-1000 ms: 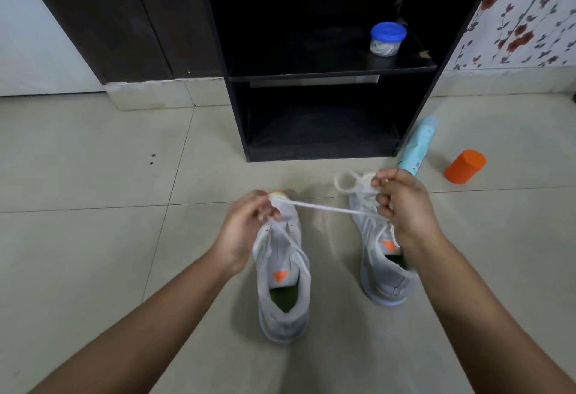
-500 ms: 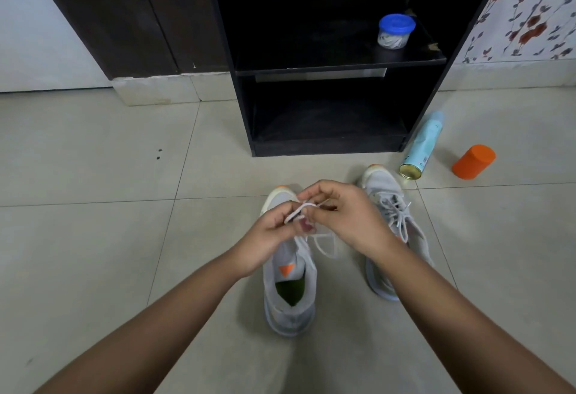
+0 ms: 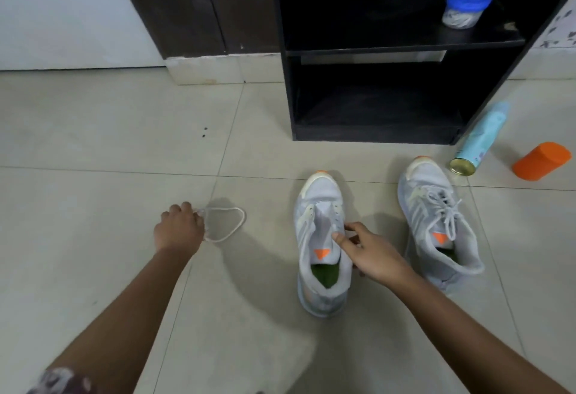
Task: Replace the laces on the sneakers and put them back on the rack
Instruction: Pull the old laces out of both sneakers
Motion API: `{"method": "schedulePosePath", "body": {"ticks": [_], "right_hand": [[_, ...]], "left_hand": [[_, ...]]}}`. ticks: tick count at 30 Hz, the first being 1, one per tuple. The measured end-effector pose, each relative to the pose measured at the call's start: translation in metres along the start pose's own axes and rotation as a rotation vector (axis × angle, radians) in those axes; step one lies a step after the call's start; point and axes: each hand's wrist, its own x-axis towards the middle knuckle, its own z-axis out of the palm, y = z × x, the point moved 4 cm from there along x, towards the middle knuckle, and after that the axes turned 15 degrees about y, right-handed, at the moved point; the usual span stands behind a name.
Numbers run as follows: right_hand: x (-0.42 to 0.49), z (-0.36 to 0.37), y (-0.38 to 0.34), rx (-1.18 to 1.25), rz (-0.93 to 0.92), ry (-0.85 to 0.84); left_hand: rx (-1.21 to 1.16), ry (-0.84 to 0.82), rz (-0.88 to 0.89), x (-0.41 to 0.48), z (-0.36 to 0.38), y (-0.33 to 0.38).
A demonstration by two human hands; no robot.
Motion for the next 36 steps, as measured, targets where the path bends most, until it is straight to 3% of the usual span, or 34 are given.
{"method": "schedulePosePath", "body": {"ticks": [4, 7, 11, 15, 18, 21, 24, 27, 29, 31, 34, 36], "right_hand": [[-0.005, 0.010, -0.003, -0.009, -0.002, -0.047], [-0.005, 0.015, -0.002, -0.024, -0.011, -0.043], [-0.002, 0.019, 0.000, -0.027, -0.006, 0.027], [0.005, 0.011, -0.001, -0.102, -0.043, 0.165], [0.014, 0.006, -0.001, -0.088, -0.049, 0.189], [0.012, -0.010, -0.009, -0.119, -0.115, 0.197], [0.002, -0.058, -0.003, -0.092, -0.171, 0.451], [-0.007, -0.115, 0.038, -0.079, -0.087, 0.750], [-0.004, -0.131, 0.069, 0.016, 0.106, 0.669], [0.000, -0.131, 0.086, 0.129, 0.240, 0.530], [0.000, -0.126, 0.090, 0.074, 0.201, 0.512], [-0.004, -0.121, 0.087, -0.004, 0.164, 0.537]], "left_hand": [[-0.165, 0.019, -0.121, -0.004, 0.012, -0.018], [-0.382, -0.085, -0.023, -0.007, 0.013, 0.010], [-0.080, -0.207, 0.106, -0.006, 0.010, 0.032], [-0.033, -0.090, 0.102, 0.000, -0.014, 0.050], [-0.344, -0.023, 0.142, -0.005, -0.029, 0.084], [-0.660, -0.129, 0.157, -0.021, -0.039, 0.125], [-0.835, -0.206, 0.238, -0.043, -0.051, 0.159], [-0.883, -0.167, 0.462, -0.064, -0.063, 0.191], [-0.800, -0.045, 0.729, -0.076, -0.070, 0.213], [-0.682, -0.028, 0.983, -0.091, -0.069, 0.238], [-0.393, -0.118, 1.245, -0.110, -0.054, 0.263], [-0.210, -0.127, 1.282, -0.110, -0.046, 0.266]]}}
